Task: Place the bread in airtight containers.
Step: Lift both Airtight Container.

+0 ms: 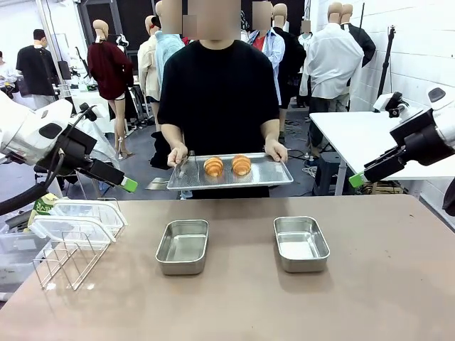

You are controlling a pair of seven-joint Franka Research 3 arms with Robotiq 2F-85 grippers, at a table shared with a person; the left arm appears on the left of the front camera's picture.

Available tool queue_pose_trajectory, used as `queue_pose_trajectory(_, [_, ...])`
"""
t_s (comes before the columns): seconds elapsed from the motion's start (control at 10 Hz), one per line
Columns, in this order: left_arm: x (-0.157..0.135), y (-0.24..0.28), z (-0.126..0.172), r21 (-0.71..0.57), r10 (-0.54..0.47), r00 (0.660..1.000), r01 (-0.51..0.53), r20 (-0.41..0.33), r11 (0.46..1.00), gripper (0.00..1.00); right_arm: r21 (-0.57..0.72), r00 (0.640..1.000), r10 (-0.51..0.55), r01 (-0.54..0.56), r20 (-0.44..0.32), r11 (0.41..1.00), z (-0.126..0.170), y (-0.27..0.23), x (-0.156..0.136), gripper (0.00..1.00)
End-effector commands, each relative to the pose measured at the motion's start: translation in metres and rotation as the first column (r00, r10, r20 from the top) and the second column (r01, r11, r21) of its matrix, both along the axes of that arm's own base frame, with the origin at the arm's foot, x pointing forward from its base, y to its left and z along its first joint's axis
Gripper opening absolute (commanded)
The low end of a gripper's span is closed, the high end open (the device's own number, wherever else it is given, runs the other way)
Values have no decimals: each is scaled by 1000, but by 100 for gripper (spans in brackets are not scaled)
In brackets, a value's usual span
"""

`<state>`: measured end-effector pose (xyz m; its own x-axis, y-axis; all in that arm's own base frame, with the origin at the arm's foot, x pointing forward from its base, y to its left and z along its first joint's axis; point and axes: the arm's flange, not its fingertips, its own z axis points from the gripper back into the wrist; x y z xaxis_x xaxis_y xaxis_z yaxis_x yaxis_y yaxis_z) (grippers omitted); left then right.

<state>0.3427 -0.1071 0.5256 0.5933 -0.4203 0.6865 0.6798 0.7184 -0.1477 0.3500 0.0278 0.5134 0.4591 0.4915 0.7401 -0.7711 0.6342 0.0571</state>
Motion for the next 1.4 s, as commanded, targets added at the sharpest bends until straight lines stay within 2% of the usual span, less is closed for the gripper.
queue_pose_trajectory(0.0, [1,1,-2,-12,-10,1000,10,-7,1000,100,17,1000,21,-21,0,1000,-1,0,1,100])
queue_pose_trajectory(0.9, [0,0,0,0,0,1000,0,0,1000,100,0,1000,0,0,0,1000,0,0,0,100])
queue_pose_trajectory(1.0, [11,-21,0,18,14,1000,-14,7,1000,100,-32,994,-104,104,14,994,26,11,-14,100])
queue_pose_trajectory(1.1, [26,-40,-5,-7,5,999,-6,-42,1000,100,-35,986,-161,159,-32,987,33,31,-12,100])
queue_pose_trajectory(1.2, [36,-58,-9,-32,43,993,-47,-106,998,100,-111,969,-241,234,-55,966,28,55,-3,100])
queue_pose_trajectory(1.3, [40,-72,-12,-11,68,990,-69,-121,998,100,-154,956,-275,257,-105,954,20,71,1,100])
